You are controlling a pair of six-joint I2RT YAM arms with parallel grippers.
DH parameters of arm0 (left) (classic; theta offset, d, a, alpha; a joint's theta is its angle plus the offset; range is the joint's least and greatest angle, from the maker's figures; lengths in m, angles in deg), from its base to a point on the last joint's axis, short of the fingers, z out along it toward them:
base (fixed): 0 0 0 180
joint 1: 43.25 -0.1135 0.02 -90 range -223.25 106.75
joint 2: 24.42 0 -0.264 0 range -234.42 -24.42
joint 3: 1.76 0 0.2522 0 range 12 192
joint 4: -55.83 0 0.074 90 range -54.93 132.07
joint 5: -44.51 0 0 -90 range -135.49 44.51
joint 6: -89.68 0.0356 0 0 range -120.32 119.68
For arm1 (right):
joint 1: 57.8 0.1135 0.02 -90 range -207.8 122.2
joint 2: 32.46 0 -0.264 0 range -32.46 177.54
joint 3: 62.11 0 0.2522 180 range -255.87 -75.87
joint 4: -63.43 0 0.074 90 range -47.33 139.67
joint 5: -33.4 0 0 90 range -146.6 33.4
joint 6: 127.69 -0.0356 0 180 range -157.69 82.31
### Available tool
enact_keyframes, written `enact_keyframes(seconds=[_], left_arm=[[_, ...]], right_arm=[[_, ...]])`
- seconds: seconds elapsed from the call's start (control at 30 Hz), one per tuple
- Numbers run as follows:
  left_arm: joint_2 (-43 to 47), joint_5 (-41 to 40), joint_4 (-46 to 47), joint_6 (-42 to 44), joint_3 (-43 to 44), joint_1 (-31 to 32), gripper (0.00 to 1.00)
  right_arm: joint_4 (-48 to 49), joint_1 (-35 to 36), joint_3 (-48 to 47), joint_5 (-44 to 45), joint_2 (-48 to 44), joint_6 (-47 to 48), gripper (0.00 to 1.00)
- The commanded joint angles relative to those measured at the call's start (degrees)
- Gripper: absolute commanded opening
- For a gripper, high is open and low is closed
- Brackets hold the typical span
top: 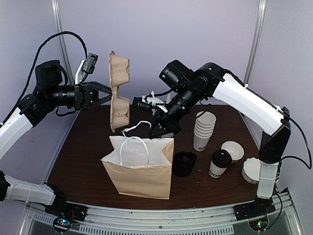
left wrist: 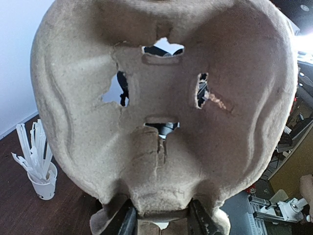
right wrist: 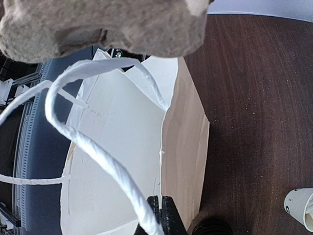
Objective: Pack the takeout coffee
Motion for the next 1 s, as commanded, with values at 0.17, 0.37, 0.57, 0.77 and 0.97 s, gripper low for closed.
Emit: enact_keyframes(seconds=[0.17, 0.37, 0.57, 0.77, 0.97], left_arm=[[5.01, 3.27, 8.42, -3.24, -1.72, 2.32, 0.35], [5.28, 3.11, 12.24, -4.54, -3.83, 6.36, 0.35], [3.55, 3.83, 10.20, -2.34, -4.20, 9.24, 0.35], [-0.09, 4.29, 5.53, 2.15, -3.57, 9.45, 0.34], [-4.61, 6.15, 4.54, 3.72, -1.82, 9.47, 0.33]], right_arm=[[2.39, -0.80, -3.18, -7.84, 1.13, -3.42, 0.00], [3.25, -1.96, -3.32, -10.45, 2.43, -5.26, 0.00], [3.64, -3.94, -2.68, -11.92, 2.89, -6.05, 0.00], [3.33, -4.10, -2.13, -14.92, 2.73, -5.71, 0.00], [2.78, -4.10, -2.38, -17.05, 2.55, -5.18, 0.00]])
